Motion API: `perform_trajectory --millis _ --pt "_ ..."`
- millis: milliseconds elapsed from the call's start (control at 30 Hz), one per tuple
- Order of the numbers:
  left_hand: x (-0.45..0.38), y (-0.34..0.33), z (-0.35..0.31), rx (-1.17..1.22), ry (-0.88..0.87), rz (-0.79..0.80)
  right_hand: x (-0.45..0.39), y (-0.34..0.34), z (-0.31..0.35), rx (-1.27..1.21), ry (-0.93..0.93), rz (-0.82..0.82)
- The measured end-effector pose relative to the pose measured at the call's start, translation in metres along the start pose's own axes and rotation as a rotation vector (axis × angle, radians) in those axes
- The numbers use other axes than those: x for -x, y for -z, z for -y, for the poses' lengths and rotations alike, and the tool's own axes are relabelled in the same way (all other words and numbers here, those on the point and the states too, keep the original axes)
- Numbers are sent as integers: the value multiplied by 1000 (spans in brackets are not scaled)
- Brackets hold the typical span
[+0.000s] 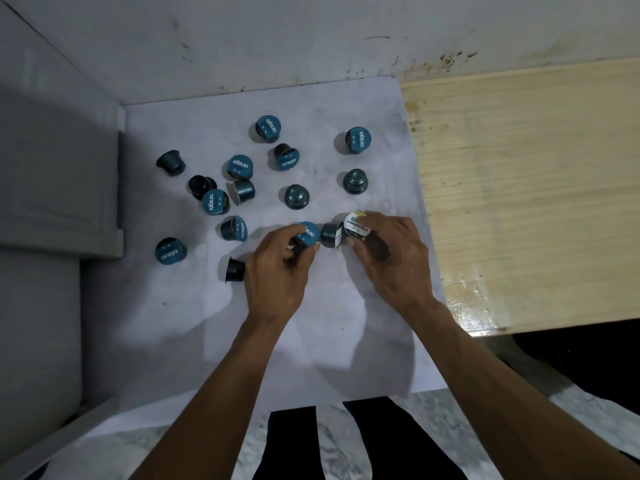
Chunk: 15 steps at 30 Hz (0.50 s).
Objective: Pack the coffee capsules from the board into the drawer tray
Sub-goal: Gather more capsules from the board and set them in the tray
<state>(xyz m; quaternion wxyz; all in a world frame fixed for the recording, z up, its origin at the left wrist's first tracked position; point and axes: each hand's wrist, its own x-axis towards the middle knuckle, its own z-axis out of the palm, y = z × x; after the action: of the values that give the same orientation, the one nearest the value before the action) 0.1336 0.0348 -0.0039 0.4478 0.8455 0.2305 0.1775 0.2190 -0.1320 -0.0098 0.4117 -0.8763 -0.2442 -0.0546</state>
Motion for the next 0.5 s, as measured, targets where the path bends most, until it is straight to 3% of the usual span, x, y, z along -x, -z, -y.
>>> perform_trajectory --millis 500 --pt "8 27 -30 15 -80 -52 -2 19 24 -39 -77 -71"
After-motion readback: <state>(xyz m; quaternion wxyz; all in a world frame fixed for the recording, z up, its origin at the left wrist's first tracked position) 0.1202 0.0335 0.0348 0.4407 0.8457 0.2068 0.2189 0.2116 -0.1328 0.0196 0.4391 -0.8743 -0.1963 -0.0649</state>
